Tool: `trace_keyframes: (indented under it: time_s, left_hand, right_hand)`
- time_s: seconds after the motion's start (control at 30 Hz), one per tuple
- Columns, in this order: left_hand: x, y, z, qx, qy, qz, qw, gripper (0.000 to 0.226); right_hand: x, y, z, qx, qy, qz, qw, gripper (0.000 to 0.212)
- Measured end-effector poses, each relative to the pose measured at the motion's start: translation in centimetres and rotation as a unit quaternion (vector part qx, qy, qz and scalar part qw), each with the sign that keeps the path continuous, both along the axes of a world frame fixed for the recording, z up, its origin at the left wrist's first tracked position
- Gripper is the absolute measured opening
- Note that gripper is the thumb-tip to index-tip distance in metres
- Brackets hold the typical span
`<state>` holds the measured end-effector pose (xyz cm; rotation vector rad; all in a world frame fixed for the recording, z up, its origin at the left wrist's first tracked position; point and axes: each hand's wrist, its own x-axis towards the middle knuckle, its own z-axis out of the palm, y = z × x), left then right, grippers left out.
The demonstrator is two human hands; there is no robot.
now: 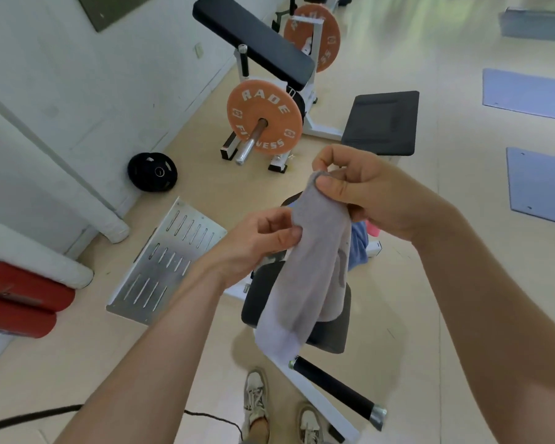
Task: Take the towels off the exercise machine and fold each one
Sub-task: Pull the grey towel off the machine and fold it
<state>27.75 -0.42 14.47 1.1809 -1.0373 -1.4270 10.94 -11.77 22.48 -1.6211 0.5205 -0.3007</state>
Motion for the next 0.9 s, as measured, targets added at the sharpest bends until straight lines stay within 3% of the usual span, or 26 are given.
trace_keyframes:
  time_s: [0.1,0.17,0.33,0.4,0.53,0.63,0.7,0.8,0.9]
  left_hand:
    - [-0.5,1.0,-0.8,0.037,0.052,0.000,0.998,0.038]
    - [-0.5,1.6,-1.5,0.071,0.024,0.020,0.997,0.037]
    - [1.8,2.6,-3.1,0.188,-0.184,-0.026,0.964,0.020]
    - [2.9,2.0,-3.3,0.191,-0.267,0.016,0.944,0.013]
    - [4.4,-0.4,-1.5,0.081,-0.427,0.181,0.882,0.022]
    - [4.8,-0.9,1.1,-0.075,-0.473,0.277,0.833,0.020]
    - [4.7,-0.6,2.1,-0.144,-0.525,0.301,0.783,0.037]
    - [4.2,0.9,0.9,-0.160,-0.583,0.289,0.742,0.053]
    - [3.1,3.8,-3.4,-0.103,-0.611,0.238,0.748,0.054]
  right_hand:
    - [0.6,-0.4,-1.1,0.000,0.003,-0.036,0.999,0.008]
    - [0.9,-0.9,-2.0,-0.065,0.044,-0.073,0.994,0.013]
    - [0.8,-1.6,-3.8,-0.188,0.115,-0.164,0.962,0.015]
    - [0.7,-2.2,-3.8,-0.206,0.108,-0.202,0.951,0.012]
    - [-0.2,-3.7,-2.6,-0.240,0.035,-0.309,0.920,0.006]
    - [-1.8,-4.2,-1.4,-0.288,-0.030,-0.389,0.874,0.019]
    - [-3.0,-3.5,-1.0,-0.323,-0.052,-0.423,0.845,0.025]
    - [-4.6,-1.5,-2.7,-0.344,-0.056,-0.444,0.826,0.018]
    - [-6.9,1.9,-8.2,-0.309,-0.029,-0.430,0.848,0.016]
